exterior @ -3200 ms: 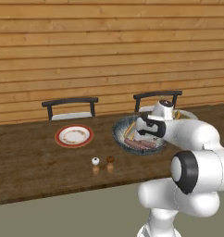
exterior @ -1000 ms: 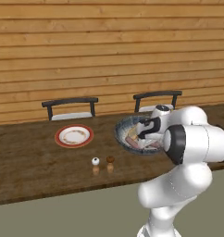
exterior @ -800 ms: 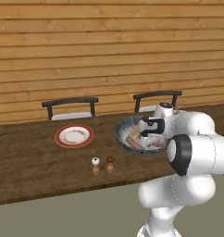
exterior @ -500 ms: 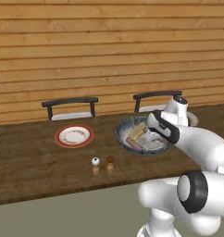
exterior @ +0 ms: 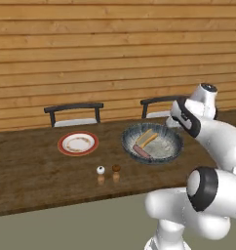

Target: Place one bun and one sausage from the bowl on each plate.

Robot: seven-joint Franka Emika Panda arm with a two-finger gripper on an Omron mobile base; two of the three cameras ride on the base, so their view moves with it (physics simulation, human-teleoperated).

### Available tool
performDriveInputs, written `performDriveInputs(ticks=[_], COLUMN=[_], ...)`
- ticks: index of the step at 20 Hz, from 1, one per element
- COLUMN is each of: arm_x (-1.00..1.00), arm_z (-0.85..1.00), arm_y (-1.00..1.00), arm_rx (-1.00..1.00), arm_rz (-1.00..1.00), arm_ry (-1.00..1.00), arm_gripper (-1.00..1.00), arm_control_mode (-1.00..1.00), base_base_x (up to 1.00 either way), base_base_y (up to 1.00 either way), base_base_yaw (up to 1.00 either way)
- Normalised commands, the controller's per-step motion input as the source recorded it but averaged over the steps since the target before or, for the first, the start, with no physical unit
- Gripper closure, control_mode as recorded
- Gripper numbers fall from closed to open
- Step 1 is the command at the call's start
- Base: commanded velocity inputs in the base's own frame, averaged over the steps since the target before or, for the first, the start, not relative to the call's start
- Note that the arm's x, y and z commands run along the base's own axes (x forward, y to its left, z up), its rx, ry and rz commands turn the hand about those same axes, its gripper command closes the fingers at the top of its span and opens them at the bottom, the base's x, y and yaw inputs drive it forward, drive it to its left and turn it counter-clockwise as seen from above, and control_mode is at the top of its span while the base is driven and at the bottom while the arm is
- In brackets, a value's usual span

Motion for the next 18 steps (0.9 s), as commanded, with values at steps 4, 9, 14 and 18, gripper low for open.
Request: performDriveInputs(ticks=[4, 9, 14, 18], arm_x=[0.81, 0.4, 0.42, 0.48], arm_z=[0.21, -0.18, -0.33, -0.33], arm_y=[-1.0, -1.0, -1.0, -0.77], arm_rx=[0.01, 0.02, 0.11, 0.18], arm_rz=[-0.37, -0.28, -0.2, -0.1], arm_ry=[0.13, 0.01, 0.0, 0.0], arm_gripper=[1.0, 1.0, 1.0, 1.0], arm_control_mode=[-1.0, -1.0, -1.0, -1.0], base_base_x=[0.0, 0.0, 0.0, 0.0], base_base_y=[0.0, 0.0, 0.0, 0.0], base_base_yaw=[0.0, 0.0, 0.0, 0.0])
